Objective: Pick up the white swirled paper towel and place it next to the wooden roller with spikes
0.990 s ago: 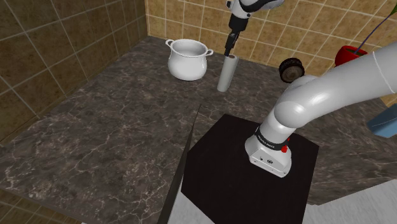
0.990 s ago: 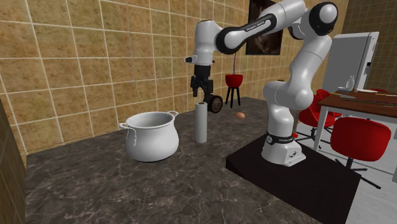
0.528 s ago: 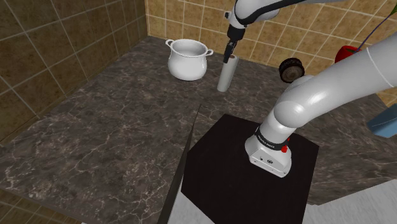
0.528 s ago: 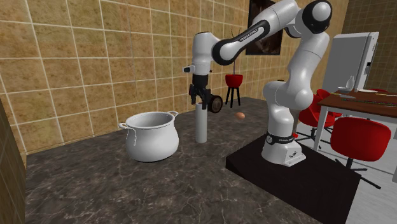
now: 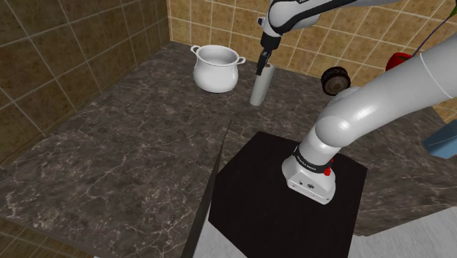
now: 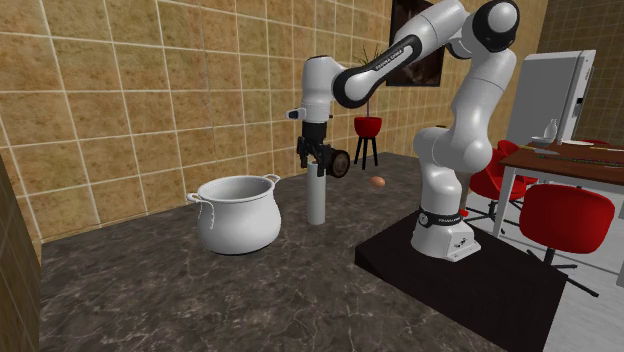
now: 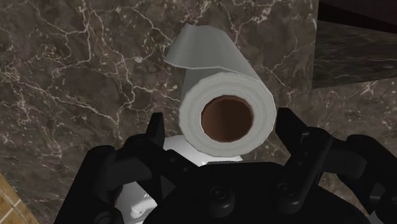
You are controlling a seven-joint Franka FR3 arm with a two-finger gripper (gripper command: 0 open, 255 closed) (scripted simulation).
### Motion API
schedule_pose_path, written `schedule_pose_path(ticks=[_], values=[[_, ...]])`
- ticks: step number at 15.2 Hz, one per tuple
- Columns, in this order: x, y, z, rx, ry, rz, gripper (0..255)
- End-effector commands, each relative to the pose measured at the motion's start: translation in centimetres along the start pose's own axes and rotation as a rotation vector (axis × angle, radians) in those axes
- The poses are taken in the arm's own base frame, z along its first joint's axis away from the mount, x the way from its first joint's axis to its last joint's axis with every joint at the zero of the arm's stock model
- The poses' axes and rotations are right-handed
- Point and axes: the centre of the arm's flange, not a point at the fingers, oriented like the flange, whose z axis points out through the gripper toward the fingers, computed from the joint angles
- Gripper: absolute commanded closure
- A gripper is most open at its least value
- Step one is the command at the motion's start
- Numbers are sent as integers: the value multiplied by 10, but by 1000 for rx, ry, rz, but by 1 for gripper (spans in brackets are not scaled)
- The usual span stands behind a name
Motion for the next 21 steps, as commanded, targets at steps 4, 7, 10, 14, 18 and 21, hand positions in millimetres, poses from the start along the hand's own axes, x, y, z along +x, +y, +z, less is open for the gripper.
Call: schedule_pose_path(ticks=[4, 7, 10, 14, 18, 21], values=[[0, 0, 0, 0, 0, 0, 255], [0, 0, 0, 0, 0, 0, 255], [0, 0, 0, 0, 0, 0, 255], [0, 1, -16, 0, 0, 0, 255], [1, 2, -37, 0, 0, 0, 255], [2, 3, -53, 0, 0, 0, 255]])
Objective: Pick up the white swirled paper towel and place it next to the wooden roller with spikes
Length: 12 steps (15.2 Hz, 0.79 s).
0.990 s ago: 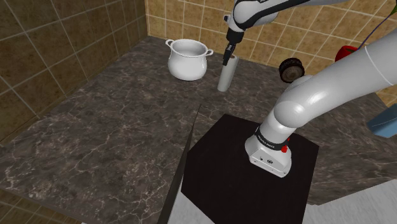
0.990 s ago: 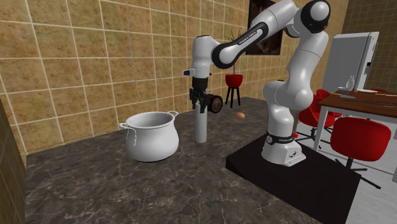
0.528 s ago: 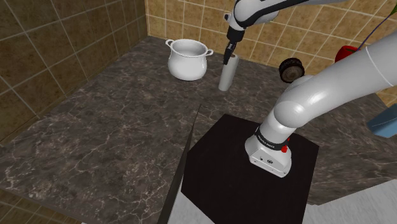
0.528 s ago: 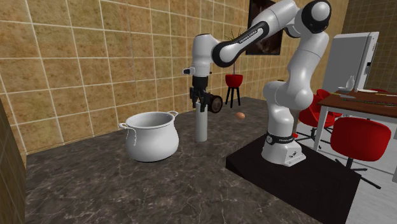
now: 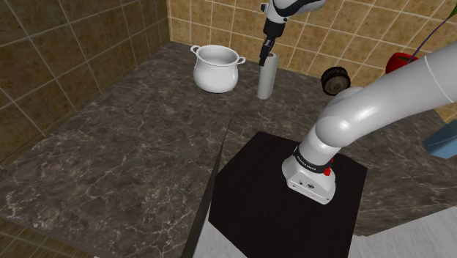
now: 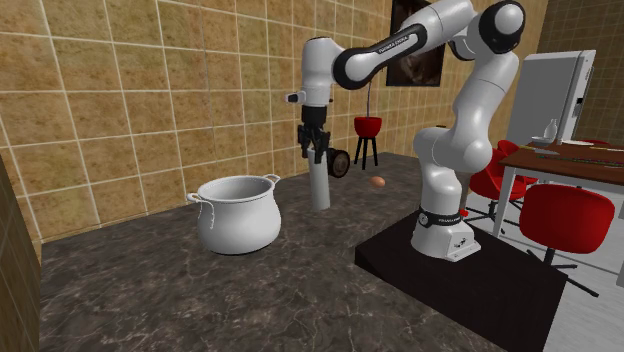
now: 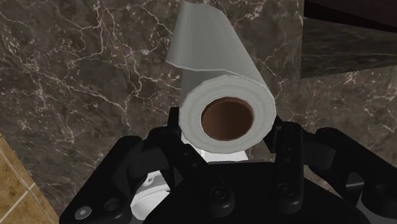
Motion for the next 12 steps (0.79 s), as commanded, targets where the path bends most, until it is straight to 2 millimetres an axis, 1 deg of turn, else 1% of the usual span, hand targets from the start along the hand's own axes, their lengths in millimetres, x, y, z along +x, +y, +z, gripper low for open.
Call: schedule_pose_path(ticks=[1, 12], values=[[-1, 1, -11, 0, 0, 0, 255], [1, 4, -69, 0, 0, 0, 255]])
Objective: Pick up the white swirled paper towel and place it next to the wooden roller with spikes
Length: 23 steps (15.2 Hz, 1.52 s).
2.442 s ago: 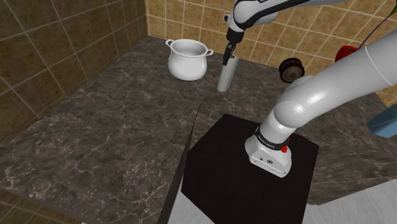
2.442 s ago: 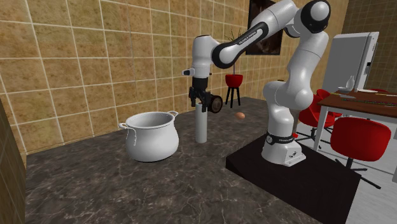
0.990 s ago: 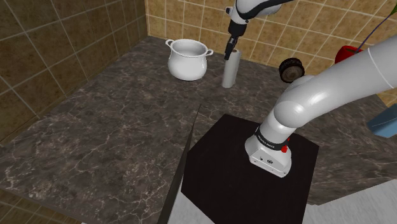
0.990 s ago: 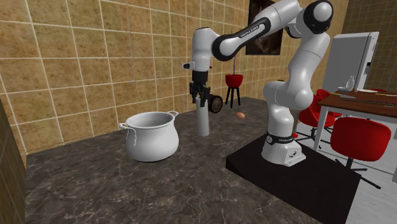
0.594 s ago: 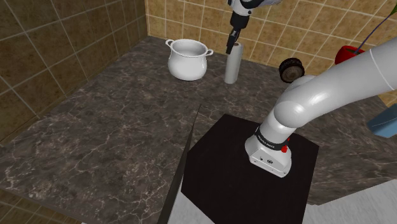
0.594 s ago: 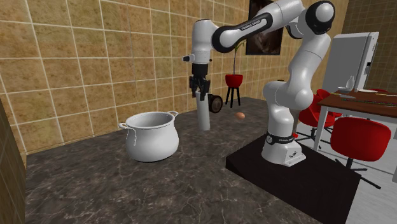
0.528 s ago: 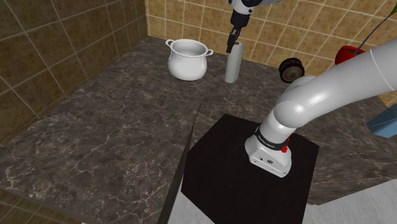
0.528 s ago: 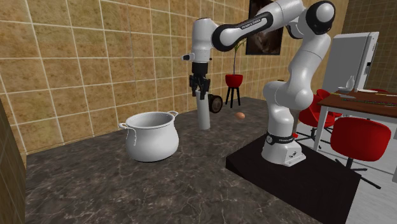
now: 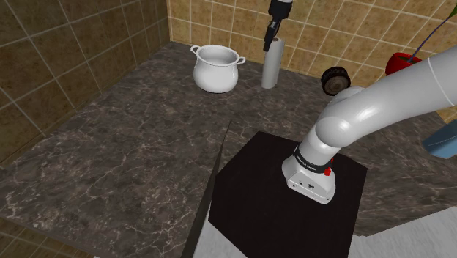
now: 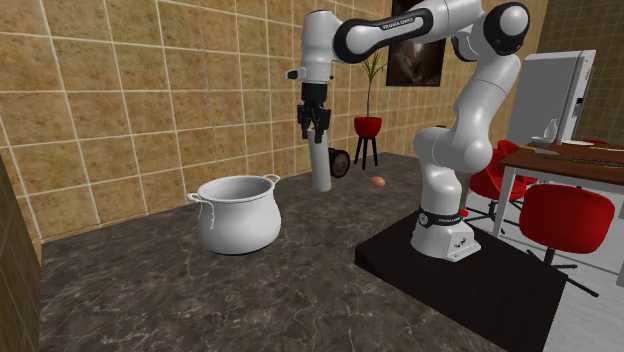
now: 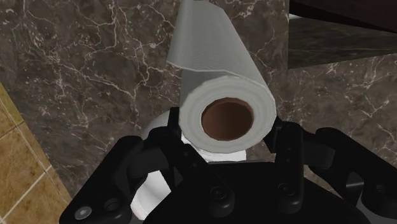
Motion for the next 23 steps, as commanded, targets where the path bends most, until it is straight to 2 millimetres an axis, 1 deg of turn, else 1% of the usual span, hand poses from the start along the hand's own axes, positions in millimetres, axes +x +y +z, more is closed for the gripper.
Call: schedule_pose_path(ticks=[1, 23], values=[[0, 1, -11, 0, 0, 0, 255], [4, 7, -127, 0, 0, 0, 255]])
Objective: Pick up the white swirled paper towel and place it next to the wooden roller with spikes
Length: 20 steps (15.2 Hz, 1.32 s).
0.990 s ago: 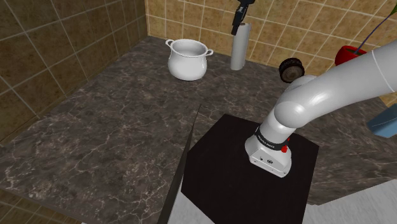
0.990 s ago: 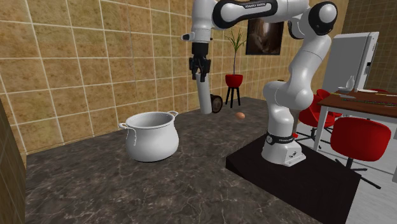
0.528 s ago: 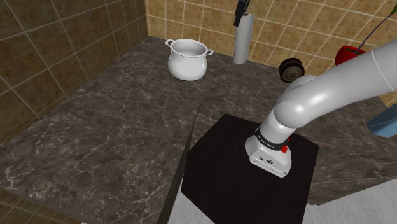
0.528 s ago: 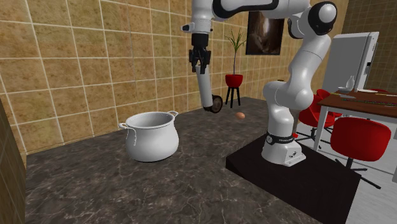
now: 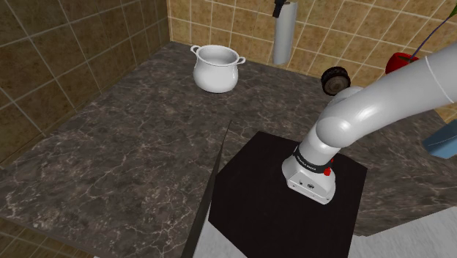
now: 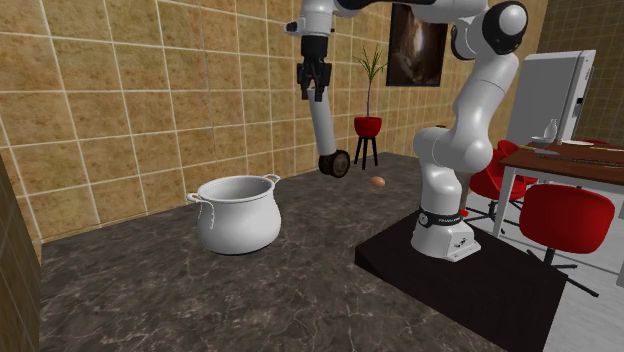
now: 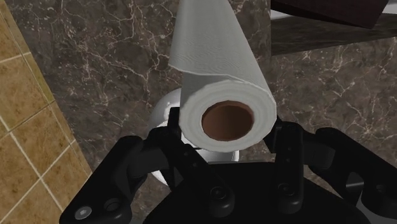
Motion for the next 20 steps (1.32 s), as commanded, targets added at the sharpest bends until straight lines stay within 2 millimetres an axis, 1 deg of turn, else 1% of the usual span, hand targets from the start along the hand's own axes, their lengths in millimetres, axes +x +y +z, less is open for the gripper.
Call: schedule_pose_path(ticks=[1, 9, 20], values=[[0, 0, -11, 0, 0, 0, 255], [2, 2, -52, 0, 0, 0, 255], [-125, 73, -53, 0, 0, 0, 255]])
